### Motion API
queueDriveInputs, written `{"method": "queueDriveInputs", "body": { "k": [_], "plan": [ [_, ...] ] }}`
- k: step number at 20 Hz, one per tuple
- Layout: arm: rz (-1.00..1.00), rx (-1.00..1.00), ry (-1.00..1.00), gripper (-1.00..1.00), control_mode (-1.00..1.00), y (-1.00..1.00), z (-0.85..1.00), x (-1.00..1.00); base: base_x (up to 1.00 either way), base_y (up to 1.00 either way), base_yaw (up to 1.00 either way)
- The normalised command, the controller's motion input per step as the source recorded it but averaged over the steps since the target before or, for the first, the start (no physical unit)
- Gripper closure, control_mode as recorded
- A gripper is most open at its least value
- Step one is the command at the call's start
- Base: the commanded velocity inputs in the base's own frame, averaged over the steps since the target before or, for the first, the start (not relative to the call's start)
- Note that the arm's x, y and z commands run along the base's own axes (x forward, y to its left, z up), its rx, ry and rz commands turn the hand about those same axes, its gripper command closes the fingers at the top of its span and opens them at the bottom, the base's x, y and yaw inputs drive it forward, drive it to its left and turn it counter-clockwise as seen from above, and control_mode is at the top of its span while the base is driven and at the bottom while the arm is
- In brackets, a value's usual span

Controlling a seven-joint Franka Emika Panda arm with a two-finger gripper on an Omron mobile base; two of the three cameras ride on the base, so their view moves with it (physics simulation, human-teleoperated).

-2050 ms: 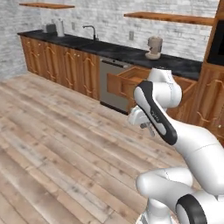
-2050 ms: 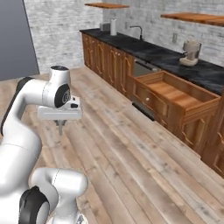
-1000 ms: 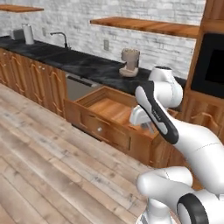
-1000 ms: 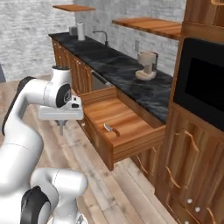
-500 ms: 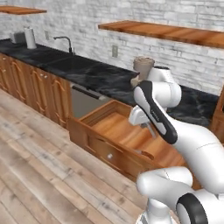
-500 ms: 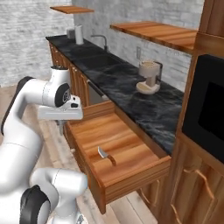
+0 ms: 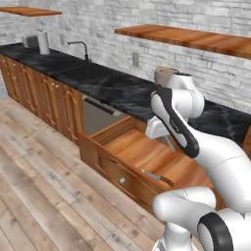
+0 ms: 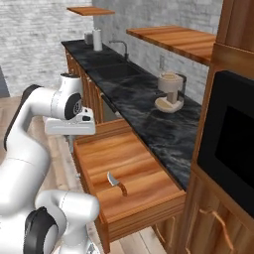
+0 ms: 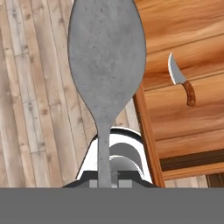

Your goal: Pick up the metallic utensils from the counter and place them in the open drawer. Make sure not to pick up any wooden utensils.

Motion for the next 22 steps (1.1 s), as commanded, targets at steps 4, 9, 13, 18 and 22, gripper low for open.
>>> {"method": "queueDriveInputs", "body": {
  "k": [4, 9, 13, 18, 22],
  "plan": [
    [0.0, 0.0, 0.0, 1.0, 1.0, 0.0, 0.0, 0.0, -0.01, 0.0, 0.08],
    [0.0, 0.0, 0.0, 1.0, 1.0, 0.0, 0.0, 0.0, 0.0, -0.08, 0.06],
    [0.0, 0.0, 0.0, 1.0, 1.0, 0.0, 0.0, 0.0, -0.16, 0.08, 0.01],
    [0.0, 0.0, 0.0, 1.0, 1.0, 0.0, 0.0, 0.0, -0.56, 0.04, 0.0],
    [0.0, 0.0, 0.0, 1.0, 1.0, 0.0, 0.0, 0.0, -0.44, 0.0, 0.0]
  ]
}}
